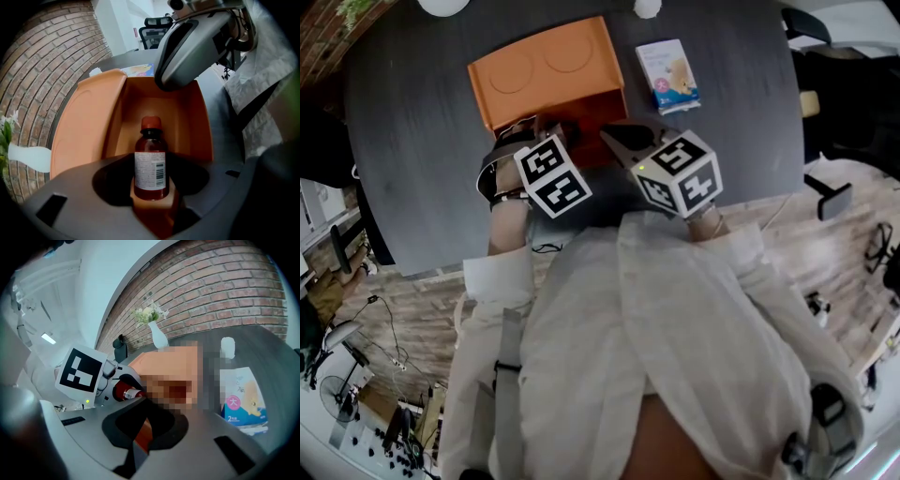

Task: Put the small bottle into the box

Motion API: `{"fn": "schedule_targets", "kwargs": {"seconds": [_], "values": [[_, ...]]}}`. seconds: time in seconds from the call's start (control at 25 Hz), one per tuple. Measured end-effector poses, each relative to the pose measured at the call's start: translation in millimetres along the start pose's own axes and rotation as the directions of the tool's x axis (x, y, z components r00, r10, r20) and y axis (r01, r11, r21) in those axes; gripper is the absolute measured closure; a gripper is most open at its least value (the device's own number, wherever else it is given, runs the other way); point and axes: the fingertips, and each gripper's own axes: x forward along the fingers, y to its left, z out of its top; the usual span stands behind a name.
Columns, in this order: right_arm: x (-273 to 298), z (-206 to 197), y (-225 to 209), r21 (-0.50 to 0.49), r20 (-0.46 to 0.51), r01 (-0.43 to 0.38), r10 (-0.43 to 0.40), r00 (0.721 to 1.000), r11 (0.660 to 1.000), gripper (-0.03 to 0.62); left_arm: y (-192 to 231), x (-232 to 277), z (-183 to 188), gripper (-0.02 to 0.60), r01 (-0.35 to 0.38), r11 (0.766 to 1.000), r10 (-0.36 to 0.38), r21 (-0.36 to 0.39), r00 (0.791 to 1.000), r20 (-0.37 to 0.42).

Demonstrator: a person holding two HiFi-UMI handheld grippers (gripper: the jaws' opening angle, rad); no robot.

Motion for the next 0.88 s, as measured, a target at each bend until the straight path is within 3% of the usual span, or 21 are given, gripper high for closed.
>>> {"fn": "schedule_targets", "kwargs": {"seconds": [0.24, 0.88], "values": [[-3.0, -2.5, -3.9, 0.001, -0.007, 0.009, -0.009, 1.0, 1.0, 0.591, 0.2, -0.6, 0.3, 0.36, -0.002, 1.0, 0.002, 0.001, 1.0, 0.011], [-9.7, 0.3, -1.2, -0.006, 0.011, 0.02, -0.02, 1.0, 1.0, 0.591, -1.6, -18.7, 3.2, 0.36, 0.014, 0.996, -0.006, -0.094, 0.996, 0.088]]}}
